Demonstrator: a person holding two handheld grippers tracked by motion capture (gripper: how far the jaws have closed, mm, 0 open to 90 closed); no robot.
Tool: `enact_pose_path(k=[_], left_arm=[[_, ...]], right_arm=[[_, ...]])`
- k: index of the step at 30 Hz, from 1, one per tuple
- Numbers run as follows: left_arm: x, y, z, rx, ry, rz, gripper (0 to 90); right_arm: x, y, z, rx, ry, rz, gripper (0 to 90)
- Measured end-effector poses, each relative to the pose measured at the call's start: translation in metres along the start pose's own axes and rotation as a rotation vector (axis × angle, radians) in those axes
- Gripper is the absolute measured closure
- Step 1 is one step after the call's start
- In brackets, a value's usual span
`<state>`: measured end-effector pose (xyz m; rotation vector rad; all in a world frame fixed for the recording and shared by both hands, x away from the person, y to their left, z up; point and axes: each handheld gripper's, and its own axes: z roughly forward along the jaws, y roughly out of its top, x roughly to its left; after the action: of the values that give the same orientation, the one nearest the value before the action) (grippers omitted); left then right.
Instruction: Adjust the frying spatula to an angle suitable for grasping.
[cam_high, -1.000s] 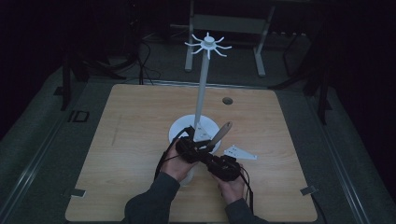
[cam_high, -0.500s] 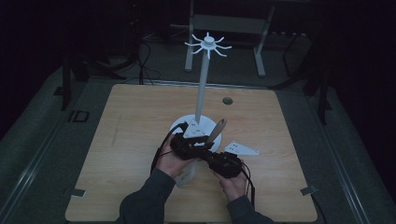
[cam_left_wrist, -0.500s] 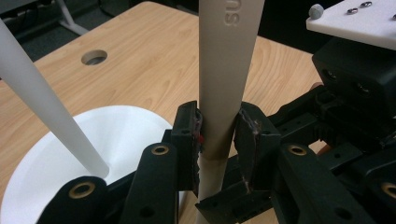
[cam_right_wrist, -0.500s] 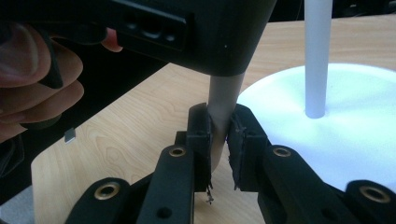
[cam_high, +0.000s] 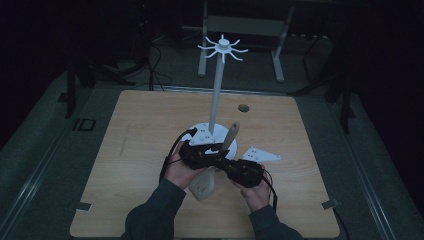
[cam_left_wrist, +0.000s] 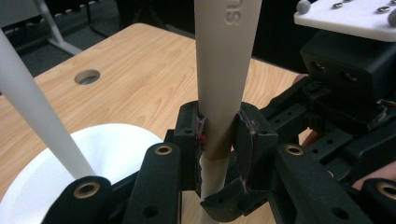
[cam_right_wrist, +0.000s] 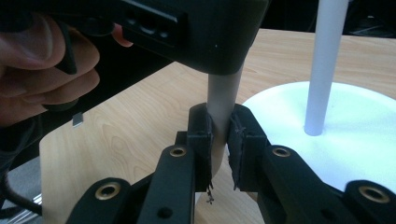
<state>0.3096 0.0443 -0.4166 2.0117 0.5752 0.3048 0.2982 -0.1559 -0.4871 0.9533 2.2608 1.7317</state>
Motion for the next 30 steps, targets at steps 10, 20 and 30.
enact_pose_path(k=[10, 20, 30], left_arm=[[-0.006, 0.006, -0.006, -0.042, 0.053, 0.014, 73.4], [-0.01, 0.01, -0.01, -0.072, 0.085, 0.016, 73.5], [-0.012, 0.014, -0.014, -0.125, 0.112, -0.008, 73.5]], right_arm=[[0.0, 0.011, -0.006, -0.001, -0.005, -0.052, 79.6], [-0.002, 0.016, -0.011, -0.015, -0.051, -0.049, 74.6], [-0.002, 0.015, -0.011, -0.006, -0.102, -0.067, 67.8]])
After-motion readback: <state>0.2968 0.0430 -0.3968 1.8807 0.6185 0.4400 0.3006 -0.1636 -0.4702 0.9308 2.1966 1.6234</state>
